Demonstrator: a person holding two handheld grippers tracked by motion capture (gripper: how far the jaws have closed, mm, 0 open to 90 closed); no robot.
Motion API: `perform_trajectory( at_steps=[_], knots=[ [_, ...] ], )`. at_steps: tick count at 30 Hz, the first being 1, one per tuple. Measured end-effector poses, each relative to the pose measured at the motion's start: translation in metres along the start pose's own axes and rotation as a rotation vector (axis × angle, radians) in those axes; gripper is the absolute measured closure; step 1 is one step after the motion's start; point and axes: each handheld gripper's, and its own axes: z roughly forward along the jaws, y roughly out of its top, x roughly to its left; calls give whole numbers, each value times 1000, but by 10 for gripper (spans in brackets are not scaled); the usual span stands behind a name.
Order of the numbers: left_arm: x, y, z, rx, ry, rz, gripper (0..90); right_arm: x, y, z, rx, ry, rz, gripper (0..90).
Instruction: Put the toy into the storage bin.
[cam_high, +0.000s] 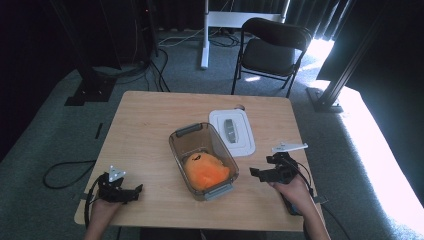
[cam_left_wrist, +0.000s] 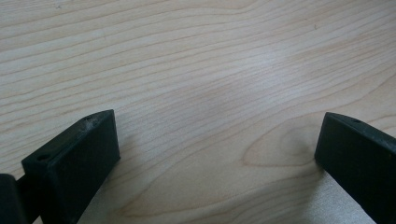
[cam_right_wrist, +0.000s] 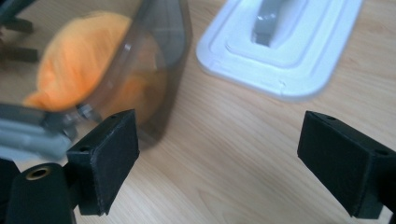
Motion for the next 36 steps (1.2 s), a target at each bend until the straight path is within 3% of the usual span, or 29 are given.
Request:
perform_trajectory(
  at_steps=[17, 19, 24, 25, 27, 36],
  knots=[
    [0, 0, 0, -1, 0, 0, 2, -22, -47, -13, -18, -136, 71, 132],
    [0, 0, 0, 0, 0, 1, 2, -27, -56, -12, -9, -176, 82, 129],
    [0, 0, 0, -1, 0, 0, 2, -34, -69, -10, 8, -205, 111, 133],
    [0, 0, 0, -1, 0, 1, 2, -38, -78, -9, 23, -242, 125, 133],
    [0, 0, 0, -1, 0, 0, 2, -40, -84, -8, 37, -268, 135, 132],
    [0, 0, 0, -1, 0, 1, 2, -49, -108, -12, 69, -314, 185, 136]
  ],
)
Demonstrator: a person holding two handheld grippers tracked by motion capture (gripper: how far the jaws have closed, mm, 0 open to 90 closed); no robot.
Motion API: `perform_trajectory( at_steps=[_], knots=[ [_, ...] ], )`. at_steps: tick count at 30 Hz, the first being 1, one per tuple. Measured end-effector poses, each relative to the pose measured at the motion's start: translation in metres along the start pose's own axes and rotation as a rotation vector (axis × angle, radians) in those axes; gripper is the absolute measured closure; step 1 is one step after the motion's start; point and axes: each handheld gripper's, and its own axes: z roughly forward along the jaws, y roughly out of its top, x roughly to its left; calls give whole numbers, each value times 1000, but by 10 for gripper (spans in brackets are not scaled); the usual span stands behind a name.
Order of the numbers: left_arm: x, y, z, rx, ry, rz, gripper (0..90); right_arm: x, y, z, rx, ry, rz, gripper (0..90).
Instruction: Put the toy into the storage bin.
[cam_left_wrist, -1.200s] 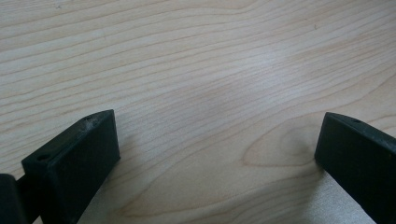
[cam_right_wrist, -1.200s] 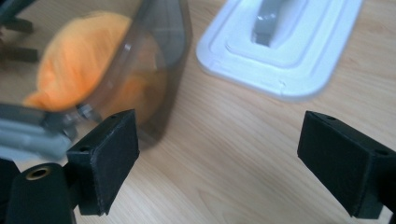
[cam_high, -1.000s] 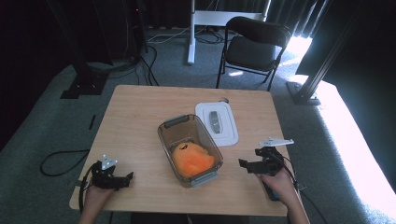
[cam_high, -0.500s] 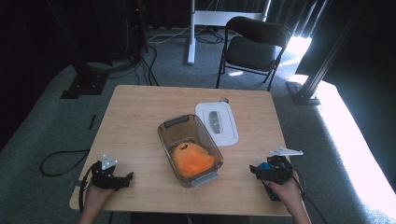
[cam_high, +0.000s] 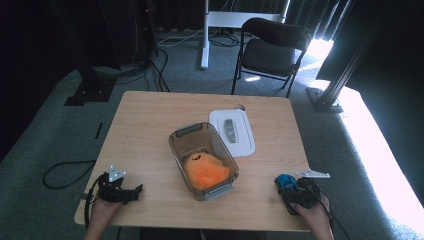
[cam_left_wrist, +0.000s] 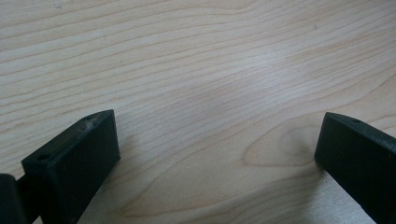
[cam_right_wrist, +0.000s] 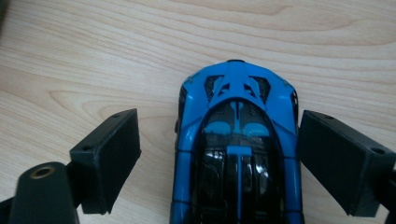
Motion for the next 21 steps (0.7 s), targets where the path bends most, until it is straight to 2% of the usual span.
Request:
perform_trajectory(
  at_steps=[5, 6, 9, 16, 21],
  knots=[
    [0, 0, 0, 0, 0, -1, 2, -3, -7, -2, 17, -20, 3, 134],
    [0, 0, 0, 0, 0, -1, 2, -8, -11, -4, 15, -26, 19, 135],
    [0, 0, 0, 0, 0, 0, 2, -12, -17, -2, 26, -26, 33, 134],
    [0, 0, 0, 0, 0, -1, 2, -9, -15, 4, 37, -30, 27, 144],
    [0, 0, 0, 0, 0, -1, 2, -7, -17, 9, 72, -45, 10, 159]
  ],
)
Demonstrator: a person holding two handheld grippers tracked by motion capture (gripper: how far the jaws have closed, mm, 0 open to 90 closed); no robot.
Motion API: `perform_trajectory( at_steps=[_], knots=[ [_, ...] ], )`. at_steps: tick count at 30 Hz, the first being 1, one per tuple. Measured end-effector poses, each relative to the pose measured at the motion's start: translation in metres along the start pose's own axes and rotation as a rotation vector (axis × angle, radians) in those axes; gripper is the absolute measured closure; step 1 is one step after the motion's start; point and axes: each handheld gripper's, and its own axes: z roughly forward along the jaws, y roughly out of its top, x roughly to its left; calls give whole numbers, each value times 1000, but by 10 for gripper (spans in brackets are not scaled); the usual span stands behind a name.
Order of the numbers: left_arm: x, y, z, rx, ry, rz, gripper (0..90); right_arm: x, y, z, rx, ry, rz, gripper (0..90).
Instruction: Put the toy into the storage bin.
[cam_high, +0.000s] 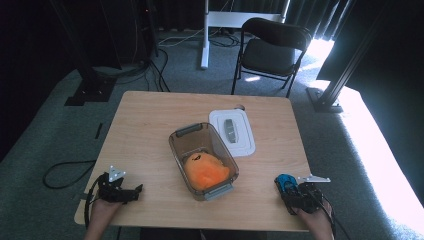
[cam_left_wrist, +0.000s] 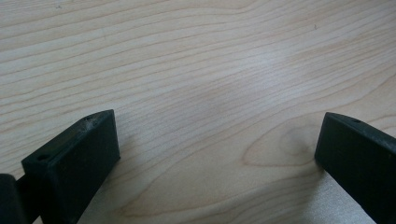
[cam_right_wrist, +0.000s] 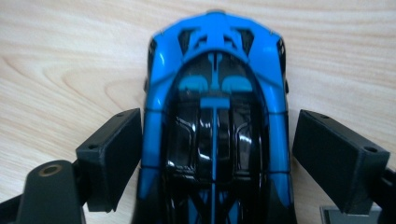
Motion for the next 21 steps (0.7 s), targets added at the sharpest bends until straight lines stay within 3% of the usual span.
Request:
perform_trajectory(
  at_steps=[8, 21],
  knots=[
    [0, 0, 0, 0, 0, 0, 2, 5, 1, 0, 19, -12, -75, 247],
    [0, 0, 0, 0, 0, 0, 2, -7, 24, 5, 33, 59, -85, 268]
  ],
)
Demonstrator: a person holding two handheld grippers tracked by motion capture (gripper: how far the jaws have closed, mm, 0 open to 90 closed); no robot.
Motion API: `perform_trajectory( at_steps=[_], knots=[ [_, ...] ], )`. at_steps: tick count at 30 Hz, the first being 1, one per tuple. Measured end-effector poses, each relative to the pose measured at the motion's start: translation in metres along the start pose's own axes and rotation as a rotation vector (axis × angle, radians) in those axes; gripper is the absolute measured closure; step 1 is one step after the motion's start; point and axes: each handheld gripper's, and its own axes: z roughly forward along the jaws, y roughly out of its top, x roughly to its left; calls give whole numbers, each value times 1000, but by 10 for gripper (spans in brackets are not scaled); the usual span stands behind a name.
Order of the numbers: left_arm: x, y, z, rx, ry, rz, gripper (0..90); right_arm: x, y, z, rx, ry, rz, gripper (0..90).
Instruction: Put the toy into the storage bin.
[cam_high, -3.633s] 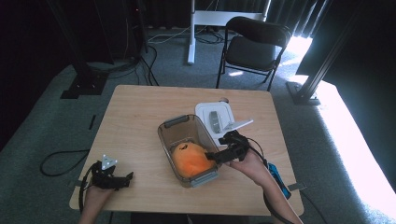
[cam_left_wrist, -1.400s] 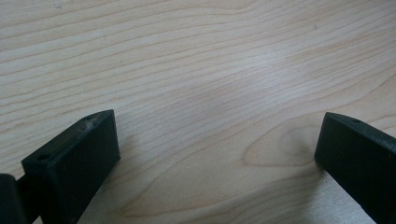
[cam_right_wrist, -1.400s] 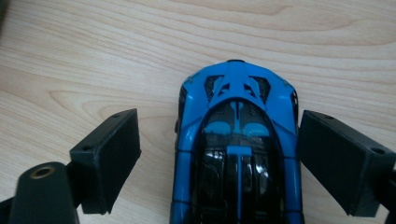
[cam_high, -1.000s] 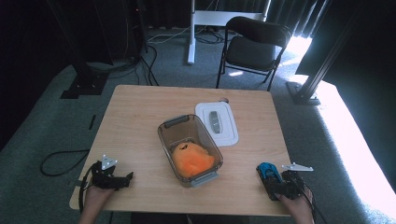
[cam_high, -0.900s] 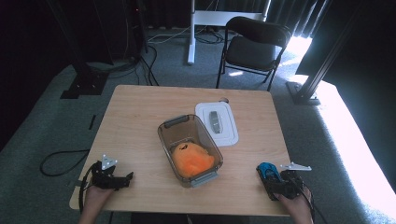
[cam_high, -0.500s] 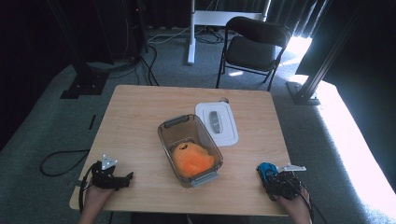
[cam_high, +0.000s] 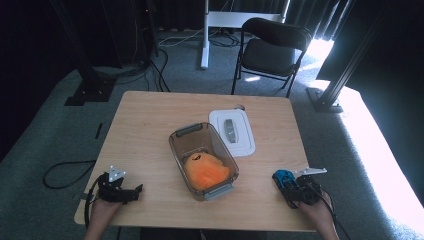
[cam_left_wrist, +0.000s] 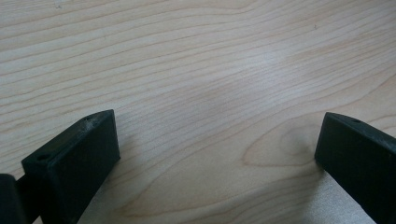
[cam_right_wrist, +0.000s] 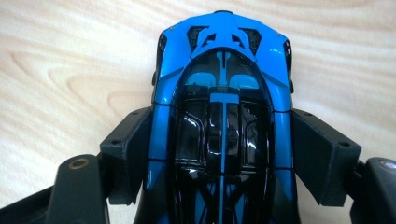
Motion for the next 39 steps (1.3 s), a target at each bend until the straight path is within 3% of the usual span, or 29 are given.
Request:
perform_trajectory(
  at_steps=[1, 5, 7, 8, 9, 11, 12, 14, 19, 22, 25, 30, 33, 34, 35, 39],
  knots=[
    [0, 0, 0, 0, 0, 0, 2, -2, 8, 3, 10, 30, -10, 268],
    [0, 0, 0, 0, 0, 0, 2, 1, 19, 7, -3, 59, -52, 268],
    [0, 0, 0, 1, 0, 0, 2, 11, 31, 12, -10, 91, -122, 269],
    [0, 0, 0, 1, 0, 0, 2, 11, 31, 12, -10, 91, -122, 269],
    [0, 0, 0, 1, 0, 0, 2, 17, 36, 15, -3, 96, -169, 269],
    [0, 0, 0, 1, 0, 0, 2, 17, 36, 15, -3, 96, -169, 269],
    [0, 0, 0, 1, 0, 0, 1, 22, 40, 21, 3, 130, -209, 269],
    [0, 0, 0, 1, 0, 0, 2, 23, 40, 25, 13, 147, -234, 269],
    [0, 0, 0, 0, 0, 0, 2, 22, 35, 28, 14, 148, -235, 269],
    [0, 0, 0, 0, 0, 0, 2, 25, 33, 28, 13, 125, -257, 266],
    [0, 0, 0, 0, -1, 1, 2, 32, 30, 28, 6, 72, -277, 242],
    [0, 0, 0, 0, -1, 1, 2, 32, 22, 28, -37, 54, -263, 205],
    [0, 0, 0, 0, -1, 1, 2, 30, 17, 30, -40, 68, -270, 104],
    [0, 0, 0, 0, -1, 1, 2, 30, 17, 30, -40, 68, -270, 104],
    [0, 0, 0, 0, -1, 1, 2, 26, 15, 30, -31, 107, -257, 99],
    [0, 0, 0, 0, -1, 1, 2, 23, 15, 24, 32, 99, -265, 102]
  ],
)
